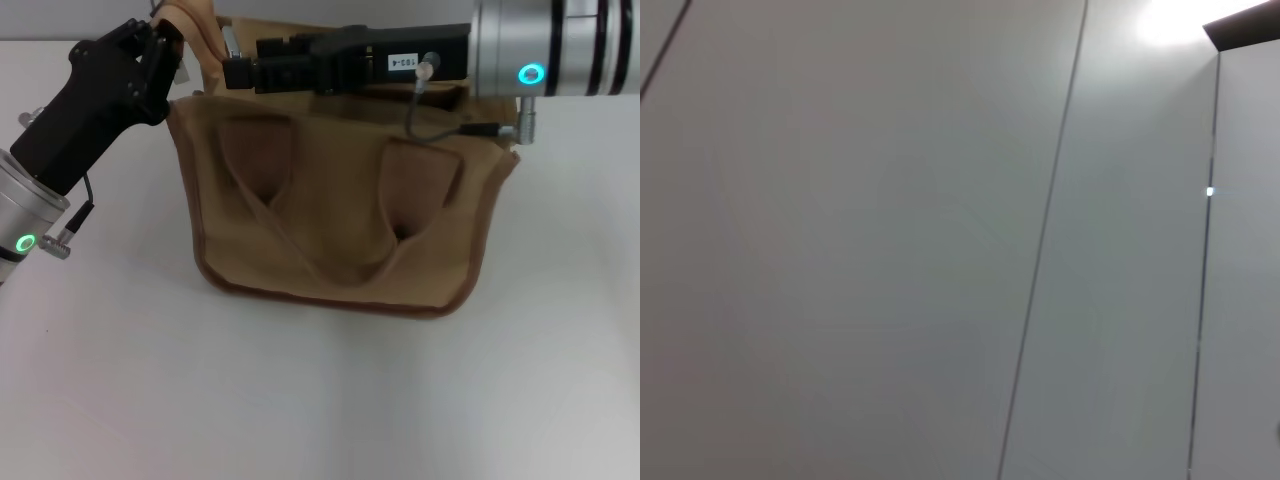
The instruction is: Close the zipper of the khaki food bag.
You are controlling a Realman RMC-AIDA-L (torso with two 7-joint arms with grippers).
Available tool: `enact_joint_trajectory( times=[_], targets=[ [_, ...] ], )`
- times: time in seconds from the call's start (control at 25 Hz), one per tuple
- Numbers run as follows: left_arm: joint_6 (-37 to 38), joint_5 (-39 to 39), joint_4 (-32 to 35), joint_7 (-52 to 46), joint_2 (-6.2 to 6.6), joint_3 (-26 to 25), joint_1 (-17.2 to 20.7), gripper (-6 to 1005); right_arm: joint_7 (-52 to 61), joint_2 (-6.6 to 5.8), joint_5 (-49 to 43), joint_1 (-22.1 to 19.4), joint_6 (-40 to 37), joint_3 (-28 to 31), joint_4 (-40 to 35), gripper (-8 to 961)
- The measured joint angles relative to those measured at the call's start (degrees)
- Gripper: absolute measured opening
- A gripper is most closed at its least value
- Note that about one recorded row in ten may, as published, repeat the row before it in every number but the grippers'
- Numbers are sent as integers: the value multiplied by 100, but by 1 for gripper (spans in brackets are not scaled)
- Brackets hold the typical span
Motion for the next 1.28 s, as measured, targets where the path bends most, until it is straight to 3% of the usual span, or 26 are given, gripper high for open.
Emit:
enact_joint_trajectory(
  times=[0.4,1.28],
  targets=[
    [251,7,-6,-34,1,60,-8,22,-361,27,492,166,318,-40,593,784],
    [246,-31,-14,-28,-8,41,-33,23,-189,-17,233,112,111,-54,889,784]
  ],
)
